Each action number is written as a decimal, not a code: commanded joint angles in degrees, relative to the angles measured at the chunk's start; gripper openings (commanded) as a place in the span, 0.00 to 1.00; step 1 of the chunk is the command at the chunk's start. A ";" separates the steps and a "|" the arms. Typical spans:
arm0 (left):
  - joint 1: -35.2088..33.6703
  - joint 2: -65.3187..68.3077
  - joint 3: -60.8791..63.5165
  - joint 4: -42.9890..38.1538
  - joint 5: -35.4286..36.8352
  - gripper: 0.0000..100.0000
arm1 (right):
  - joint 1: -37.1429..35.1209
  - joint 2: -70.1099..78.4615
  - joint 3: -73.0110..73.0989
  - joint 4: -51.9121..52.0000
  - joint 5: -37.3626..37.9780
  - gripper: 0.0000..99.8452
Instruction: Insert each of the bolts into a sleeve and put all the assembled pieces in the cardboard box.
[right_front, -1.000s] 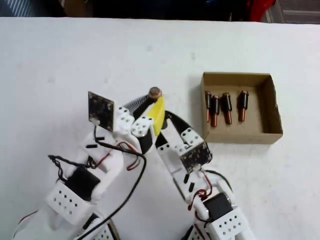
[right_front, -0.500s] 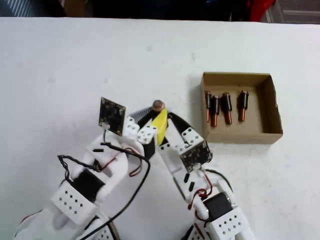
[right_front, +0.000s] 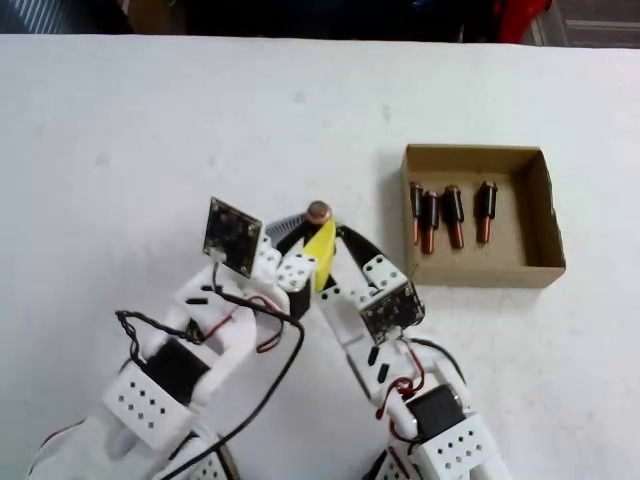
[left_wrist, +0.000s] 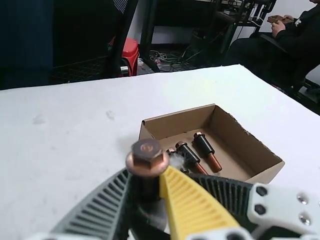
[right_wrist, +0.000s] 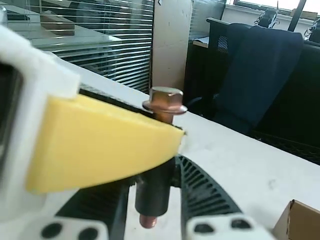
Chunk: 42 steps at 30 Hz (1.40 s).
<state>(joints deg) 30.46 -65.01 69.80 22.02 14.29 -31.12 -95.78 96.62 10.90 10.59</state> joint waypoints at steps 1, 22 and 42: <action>-2.33 -1.27 -0.44 0.18 -0.53 0.09 | 1.10 -0.84 0.53 -1.36 0.18 0.02; -14.64 -9.19 -6.42 0.26 -0.97 0.21 | 1.27 -0.84 0.53 -1.19 0.26 0.02; -37.67 -37.58 -6.68 28.31 -13.54 0.02 | 9.45 -0.75 -0.35 -1.10 0.70 0.02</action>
<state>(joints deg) -4.00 -101.67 66.02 48.22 1.19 -24.09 -95.69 96.62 10.90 10.59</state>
